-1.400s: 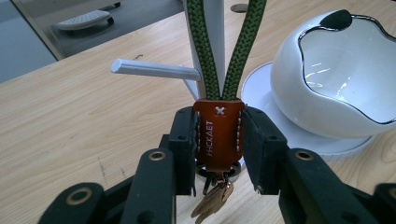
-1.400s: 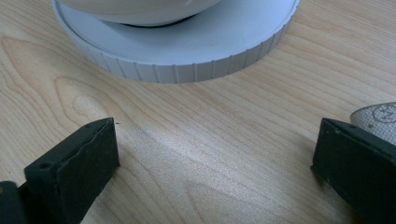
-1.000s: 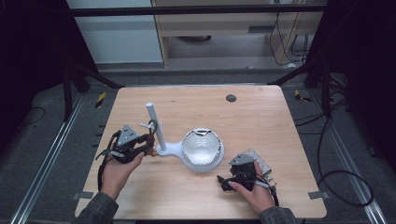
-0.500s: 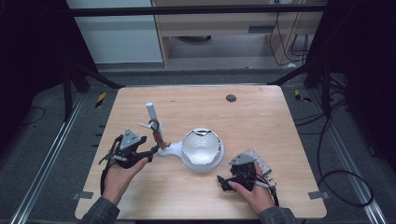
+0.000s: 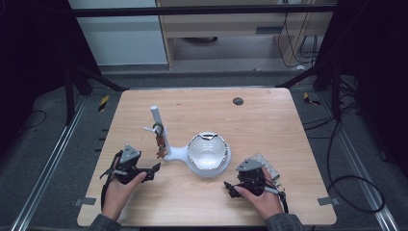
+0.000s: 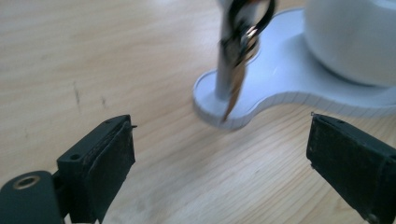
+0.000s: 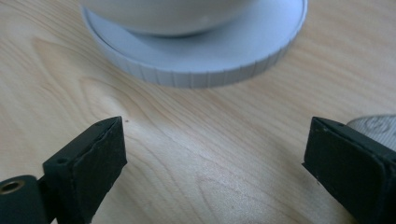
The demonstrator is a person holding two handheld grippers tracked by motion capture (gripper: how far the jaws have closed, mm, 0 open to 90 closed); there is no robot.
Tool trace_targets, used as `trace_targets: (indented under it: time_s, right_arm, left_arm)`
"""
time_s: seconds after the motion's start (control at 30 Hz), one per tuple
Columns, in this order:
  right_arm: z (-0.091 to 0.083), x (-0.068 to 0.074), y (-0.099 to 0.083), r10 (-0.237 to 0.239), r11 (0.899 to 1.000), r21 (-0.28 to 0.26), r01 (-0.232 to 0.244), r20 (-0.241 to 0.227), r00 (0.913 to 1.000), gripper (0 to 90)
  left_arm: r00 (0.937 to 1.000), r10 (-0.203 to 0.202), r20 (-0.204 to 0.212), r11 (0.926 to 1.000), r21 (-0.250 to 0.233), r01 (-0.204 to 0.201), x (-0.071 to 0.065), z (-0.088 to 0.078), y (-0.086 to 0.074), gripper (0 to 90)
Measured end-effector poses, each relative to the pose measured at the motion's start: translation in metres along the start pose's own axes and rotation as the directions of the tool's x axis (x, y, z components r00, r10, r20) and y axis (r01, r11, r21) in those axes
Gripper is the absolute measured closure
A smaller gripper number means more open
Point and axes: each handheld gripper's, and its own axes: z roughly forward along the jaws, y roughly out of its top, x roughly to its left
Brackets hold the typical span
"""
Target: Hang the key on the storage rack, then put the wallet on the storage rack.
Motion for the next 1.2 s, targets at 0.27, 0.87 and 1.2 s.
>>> trace_targets:
  time_s: [0.27, 0.87, 1.2]
  right_arm:
    - [-0.033, -0.004, 0.021, -0.031, 1.0, -0.003, 0.031, 0.039, 0.9988, 8.7]
    - [-0.083, -0.067, 0.019, 0.071, 0.965, 0.245, -0.088, 0.077, 0.9944, 14.2]
    - [-0.088, -0.078, 0.017, 0.116, 0.939, 0.319, -0.131, 0.067, 0.991, 9.5]
  left_arm:
    - [0.9987, 0.015, -0.049, 0.9942, 0.107, -0.01, 0.011, 0.013, -0.016, 6.4]
    - [0.9981, -0.001, -0.062, 0.9901, 0.14, 0.01, 0.016, 0.023, -0.03, 1.8]
    - [0.9974, -0.003, -0.073, 0.9894, 0.144, 0.014, 0.017, 0.023, -0.029, 0.8]
